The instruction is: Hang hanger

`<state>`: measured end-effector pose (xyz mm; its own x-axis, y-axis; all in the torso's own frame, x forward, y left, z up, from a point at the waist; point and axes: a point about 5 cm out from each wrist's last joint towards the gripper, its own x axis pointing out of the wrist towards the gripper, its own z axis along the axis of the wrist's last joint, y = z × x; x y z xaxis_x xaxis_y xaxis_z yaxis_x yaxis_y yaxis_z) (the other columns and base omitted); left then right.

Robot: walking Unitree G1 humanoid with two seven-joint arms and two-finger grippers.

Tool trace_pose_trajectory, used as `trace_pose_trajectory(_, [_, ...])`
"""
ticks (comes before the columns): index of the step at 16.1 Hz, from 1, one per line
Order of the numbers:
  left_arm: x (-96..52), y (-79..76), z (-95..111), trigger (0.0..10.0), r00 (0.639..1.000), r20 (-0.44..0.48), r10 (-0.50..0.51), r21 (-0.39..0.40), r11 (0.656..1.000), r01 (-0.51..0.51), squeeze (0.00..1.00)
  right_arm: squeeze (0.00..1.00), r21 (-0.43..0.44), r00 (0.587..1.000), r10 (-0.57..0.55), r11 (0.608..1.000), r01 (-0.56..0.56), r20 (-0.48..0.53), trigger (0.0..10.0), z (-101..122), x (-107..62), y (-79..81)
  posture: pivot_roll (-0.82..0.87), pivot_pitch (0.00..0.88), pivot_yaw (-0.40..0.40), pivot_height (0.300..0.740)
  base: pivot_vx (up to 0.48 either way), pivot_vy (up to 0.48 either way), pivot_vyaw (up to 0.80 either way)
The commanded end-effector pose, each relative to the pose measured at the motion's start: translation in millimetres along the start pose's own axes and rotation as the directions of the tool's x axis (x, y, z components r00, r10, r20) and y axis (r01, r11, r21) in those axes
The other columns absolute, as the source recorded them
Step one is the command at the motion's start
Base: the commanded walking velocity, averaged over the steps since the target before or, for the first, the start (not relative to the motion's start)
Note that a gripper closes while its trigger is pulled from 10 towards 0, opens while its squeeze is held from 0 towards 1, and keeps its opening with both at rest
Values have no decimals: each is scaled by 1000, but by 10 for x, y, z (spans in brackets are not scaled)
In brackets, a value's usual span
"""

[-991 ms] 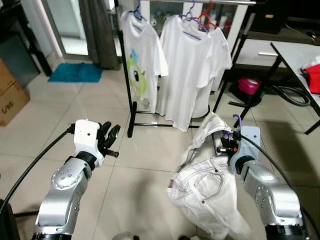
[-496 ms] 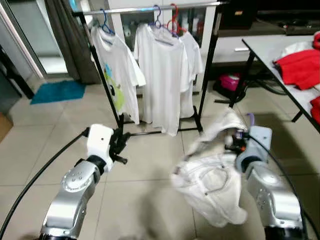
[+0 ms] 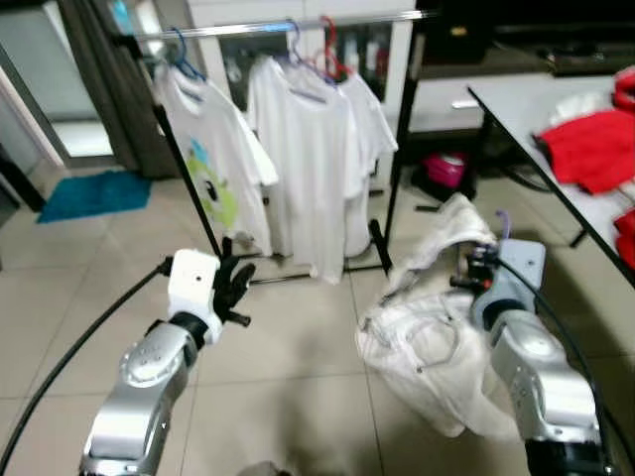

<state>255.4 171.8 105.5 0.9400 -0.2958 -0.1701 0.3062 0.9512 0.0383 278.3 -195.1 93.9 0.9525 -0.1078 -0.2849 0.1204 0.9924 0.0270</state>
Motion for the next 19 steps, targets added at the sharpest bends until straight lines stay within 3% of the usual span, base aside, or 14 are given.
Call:
trace_pose_trajectory(1, [-1, 87, -12, 10000, 999, -10, 35, -6, 999, -35, 0, 0, -4, 996, 49, 999, -49, 79, 10000, 144, 2, 143, -56, 0, 37, 740, 371, 0, 0])
trace_pose_trajectory(4, [91, 48, 50, 10000, 1000, 8, 12, 20, 1000, -13, 0, 0, 4, 996, 29, 1000, -29, 89, 10000, 178, -14, 94, -55, 0, 35, 740, 376, 0, 0])
trace_pose_trajectory(6, [65, 40, 58, 10000, 999, 15, 29, -10, 1000, -29, 0, 0, 2, 993, 60, 998, -60, 97, 10000, 190, 18, 94, -37, 0, 32, 740, 398, 0, 0])
trace_pose_trajectory(13, [103, 12, 27, 10000, 1000, -5, -7, 5, 1000, 7, 0, 0, -1, 993, 43, 999, -43, 108, 10000, 196, -30, 38, -63, 1, 63, 740, 409, 0, 0])
trace_pose_trajectory(19, [57, 34, 9, 10000, 1000, 0, 19, 7, 1000, -19, 0, 0, 34, 993, 51, 998, -55, 103, 10000, 156, -59, 23, -52, 0, 37, 740, 434, 0, 0])
